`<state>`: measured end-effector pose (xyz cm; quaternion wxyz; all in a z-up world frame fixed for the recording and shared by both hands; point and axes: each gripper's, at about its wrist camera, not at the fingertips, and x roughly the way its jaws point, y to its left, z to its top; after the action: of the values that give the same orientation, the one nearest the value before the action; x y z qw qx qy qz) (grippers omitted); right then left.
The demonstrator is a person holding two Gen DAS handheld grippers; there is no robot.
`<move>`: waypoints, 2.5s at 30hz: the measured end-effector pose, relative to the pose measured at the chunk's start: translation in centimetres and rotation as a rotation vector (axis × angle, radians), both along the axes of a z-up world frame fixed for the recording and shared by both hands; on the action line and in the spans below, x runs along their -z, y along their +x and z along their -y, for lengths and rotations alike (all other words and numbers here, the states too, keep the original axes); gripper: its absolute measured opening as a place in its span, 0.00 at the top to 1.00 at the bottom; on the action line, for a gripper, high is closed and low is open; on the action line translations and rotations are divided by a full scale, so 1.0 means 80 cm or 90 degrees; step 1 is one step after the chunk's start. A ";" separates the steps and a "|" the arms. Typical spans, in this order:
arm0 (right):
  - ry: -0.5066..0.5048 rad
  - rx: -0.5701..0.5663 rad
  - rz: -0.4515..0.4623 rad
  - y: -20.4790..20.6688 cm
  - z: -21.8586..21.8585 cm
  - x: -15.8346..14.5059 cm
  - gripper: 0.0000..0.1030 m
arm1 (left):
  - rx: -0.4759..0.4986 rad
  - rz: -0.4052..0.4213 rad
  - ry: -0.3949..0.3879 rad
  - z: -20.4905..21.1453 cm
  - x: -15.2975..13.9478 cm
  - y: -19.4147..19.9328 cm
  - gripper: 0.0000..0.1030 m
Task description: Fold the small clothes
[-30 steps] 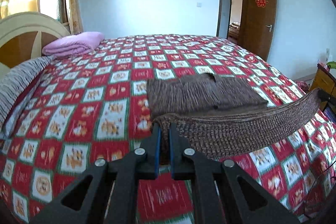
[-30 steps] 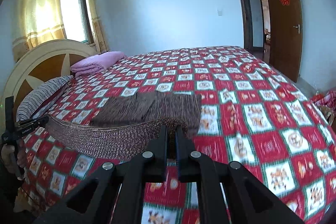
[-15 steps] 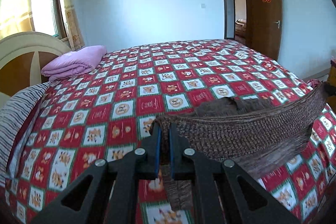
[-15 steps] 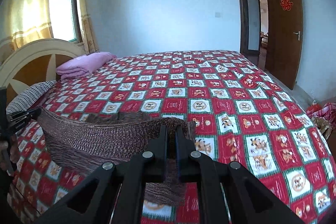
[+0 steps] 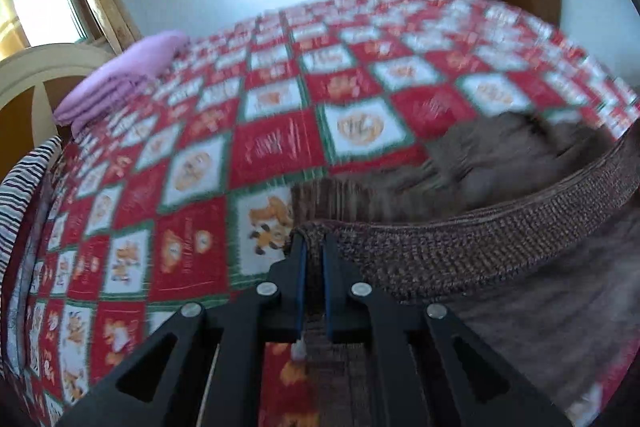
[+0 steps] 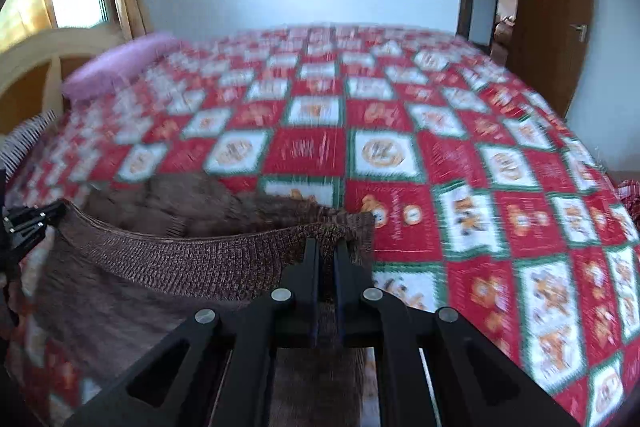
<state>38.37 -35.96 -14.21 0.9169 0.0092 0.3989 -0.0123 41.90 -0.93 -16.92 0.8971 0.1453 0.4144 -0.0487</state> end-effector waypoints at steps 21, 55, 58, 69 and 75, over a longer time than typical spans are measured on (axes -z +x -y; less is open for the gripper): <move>-0.286 -0.116 -0.031 0.042 -0.090 0.033 0.31 | 0.015 0.127 0.226 0.029 0.019 -0.022 0.00; 0.025 -0.048 -0.097 -0.136 0.000 0.050 0.78 | -0.061 0.047 0.013 -0.055 0.023 -0.119 0.00; 0.030 -0.049 -0.087 -0.151 -0.001 0.049 0.96 | -0.063 0.039 0.003 -0.057 0.024 -0.119 0.00; 0.001 -0.045 -0.061 -0.161 0.003 0.035 0.76 | -0.052 0.033 0.001 -0.054 0.035 -0.126 0.00; 0.020 -0.028 -0.015 -0.096 0.007 -0.001 0.44 | -0.058 0.018 -0.045 -0.065 0.039 -0.122 0.00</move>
<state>30.68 -36.50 -14.14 0.9118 0.0146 0.4102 0.0143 32.11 4.29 -20.08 0.9088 0.0955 0.4056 -0.0203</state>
